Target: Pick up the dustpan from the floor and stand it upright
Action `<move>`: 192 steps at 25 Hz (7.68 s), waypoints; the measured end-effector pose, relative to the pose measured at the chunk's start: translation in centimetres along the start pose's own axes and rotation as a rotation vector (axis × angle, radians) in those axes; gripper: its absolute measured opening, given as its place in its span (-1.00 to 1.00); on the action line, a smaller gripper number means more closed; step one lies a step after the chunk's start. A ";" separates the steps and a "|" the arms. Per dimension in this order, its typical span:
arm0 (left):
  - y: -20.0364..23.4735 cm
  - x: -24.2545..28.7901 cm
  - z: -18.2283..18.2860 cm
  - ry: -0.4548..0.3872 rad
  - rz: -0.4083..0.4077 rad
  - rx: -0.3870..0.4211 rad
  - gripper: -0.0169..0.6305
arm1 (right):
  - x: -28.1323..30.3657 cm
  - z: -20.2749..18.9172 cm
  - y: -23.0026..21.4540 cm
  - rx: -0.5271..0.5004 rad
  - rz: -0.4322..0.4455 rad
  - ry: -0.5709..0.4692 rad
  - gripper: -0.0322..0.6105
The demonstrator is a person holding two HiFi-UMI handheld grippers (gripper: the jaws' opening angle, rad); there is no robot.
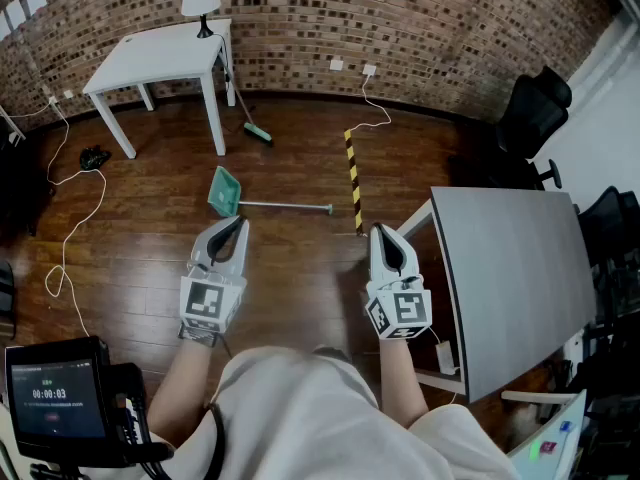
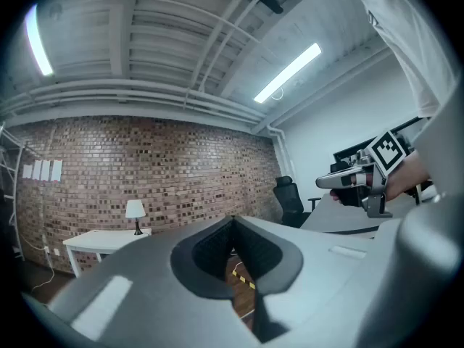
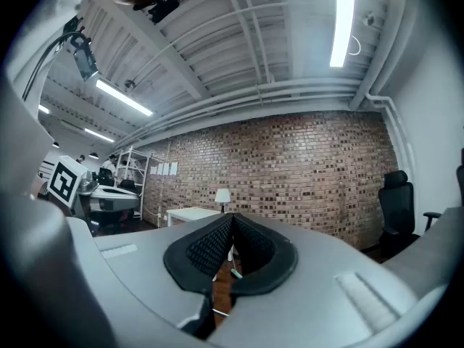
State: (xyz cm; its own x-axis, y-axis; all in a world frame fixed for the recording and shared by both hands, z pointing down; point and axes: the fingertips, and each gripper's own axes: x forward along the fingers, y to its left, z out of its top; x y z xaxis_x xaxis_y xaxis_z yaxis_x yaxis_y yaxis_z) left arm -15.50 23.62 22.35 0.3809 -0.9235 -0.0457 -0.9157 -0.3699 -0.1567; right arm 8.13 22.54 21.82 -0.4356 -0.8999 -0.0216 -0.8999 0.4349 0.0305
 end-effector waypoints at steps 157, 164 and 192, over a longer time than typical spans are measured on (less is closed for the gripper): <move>7.1 56.3 -70.6 0.214 -0.053 -0.115 -0.94 | 44.5 -82.9 -35.7 -0.186 -0.192 0.499 -0.65; 8.9 56.9 -61.0 0.272 -0.029 -0.148 -0.94 | 44.3 -70.8 -37.6 -0.211 -0.199 0.527 -0.57; 12.7 55.6 -28.0 0.277 0.033 -0.167 -0.94 | 50.0 -45.9 -30.7 -0.555 0.092 0.722 -0.23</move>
State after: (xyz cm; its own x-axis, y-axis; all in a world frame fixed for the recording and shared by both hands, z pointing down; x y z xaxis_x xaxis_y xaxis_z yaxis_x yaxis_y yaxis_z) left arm -9.48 -35.26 45.42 0.3228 -0.9192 0.2256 -0.9439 -0.3301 0.0056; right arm 14.83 -37.28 65.66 -0.2203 -0.7455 0.6290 -0.6426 0.5961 0.4814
